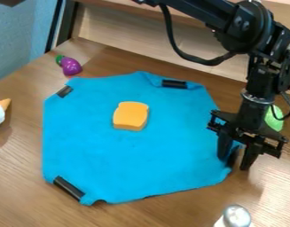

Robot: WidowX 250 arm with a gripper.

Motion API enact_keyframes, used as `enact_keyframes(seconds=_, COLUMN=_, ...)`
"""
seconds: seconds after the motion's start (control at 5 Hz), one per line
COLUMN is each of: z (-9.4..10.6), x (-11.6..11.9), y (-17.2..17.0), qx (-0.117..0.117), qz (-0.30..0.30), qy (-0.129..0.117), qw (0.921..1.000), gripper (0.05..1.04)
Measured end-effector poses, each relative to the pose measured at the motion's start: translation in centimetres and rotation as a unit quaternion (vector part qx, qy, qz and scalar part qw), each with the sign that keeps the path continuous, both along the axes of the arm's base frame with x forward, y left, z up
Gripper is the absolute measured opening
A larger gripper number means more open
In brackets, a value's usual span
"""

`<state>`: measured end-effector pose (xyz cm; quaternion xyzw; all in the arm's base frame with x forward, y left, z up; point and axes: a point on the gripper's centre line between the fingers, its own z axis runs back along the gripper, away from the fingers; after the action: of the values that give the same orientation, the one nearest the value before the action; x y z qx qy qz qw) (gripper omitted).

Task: Fold the cloth from the right to the left

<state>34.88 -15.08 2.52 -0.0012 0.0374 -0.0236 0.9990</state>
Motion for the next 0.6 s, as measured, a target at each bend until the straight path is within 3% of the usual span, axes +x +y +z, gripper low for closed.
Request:
enact_keyframes(seconds=0.2, z=0.1, x=0.2, y=-0.7, qx=-0.024, qz=-0.028, qy=-0.005, qw=0.9993, gripper=0.217)
enact_keyframes(seconds=0.4, z=1.0, x=0.5, y=-2.1, qx=-0.065, qz=-0.079, qy=-0.004, qw=0.9947, gripper=0.087)
enact_keyframes(seconds=0.6, z=1.7, x=0.4, y=-1.3, qx=-0.112, qz=-0.129, qy=0.015, qw=0.9852, gripper=0.061)
